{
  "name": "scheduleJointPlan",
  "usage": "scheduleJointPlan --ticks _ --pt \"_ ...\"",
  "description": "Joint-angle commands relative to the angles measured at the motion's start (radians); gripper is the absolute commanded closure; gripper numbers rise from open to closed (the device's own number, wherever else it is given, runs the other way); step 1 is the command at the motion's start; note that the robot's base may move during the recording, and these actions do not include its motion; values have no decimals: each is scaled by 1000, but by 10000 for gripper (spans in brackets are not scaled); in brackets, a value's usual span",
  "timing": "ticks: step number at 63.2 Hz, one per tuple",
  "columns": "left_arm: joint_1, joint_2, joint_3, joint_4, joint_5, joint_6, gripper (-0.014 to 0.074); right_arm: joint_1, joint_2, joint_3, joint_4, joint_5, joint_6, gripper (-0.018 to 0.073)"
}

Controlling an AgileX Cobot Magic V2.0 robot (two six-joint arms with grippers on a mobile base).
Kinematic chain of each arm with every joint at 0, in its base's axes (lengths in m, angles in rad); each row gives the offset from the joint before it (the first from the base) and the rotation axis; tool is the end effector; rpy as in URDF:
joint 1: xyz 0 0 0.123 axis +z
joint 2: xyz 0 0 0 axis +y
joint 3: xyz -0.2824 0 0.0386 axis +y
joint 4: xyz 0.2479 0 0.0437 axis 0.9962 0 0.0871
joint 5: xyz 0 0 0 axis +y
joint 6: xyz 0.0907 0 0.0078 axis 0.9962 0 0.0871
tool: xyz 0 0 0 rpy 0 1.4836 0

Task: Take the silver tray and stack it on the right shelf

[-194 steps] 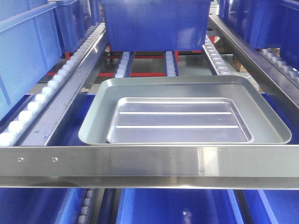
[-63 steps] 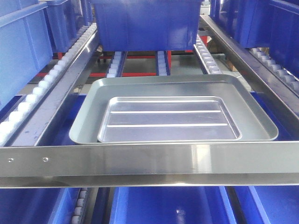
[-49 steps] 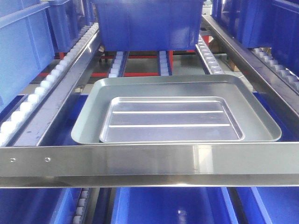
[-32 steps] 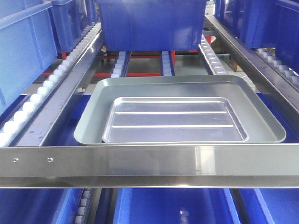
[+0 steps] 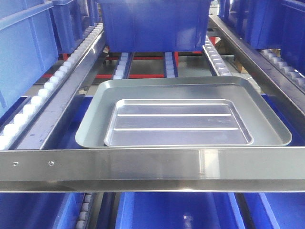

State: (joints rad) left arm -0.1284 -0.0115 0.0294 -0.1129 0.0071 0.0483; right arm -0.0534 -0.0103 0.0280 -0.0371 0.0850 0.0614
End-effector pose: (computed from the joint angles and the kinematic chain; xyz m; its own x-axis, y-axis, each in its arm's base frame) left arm 0.0562 -0.0073 0.2031 0.0532 -0.0720 -0.9960 0.1326 0.9891 -0.0644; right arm 0.0568 -0.0033 0.1965 -0.0140 0.0252 -0.9996 0.0569 0.9981 0.0244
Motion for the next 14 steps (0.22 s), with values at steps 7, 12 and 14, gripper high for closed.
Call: scheduleJointPlan --ticks 7,12,14 --pt "2 -13 19 -8 -94 4 688 -6 -21 -18 1 -85 -10 508" --pt "2 -13 19 -8 -94 4 688 -6 -21 -18 1 -85 -10 508" --pt "2 -13 19 -8 -94 4 688 -6 -21 -18 1 -85 -10 508"
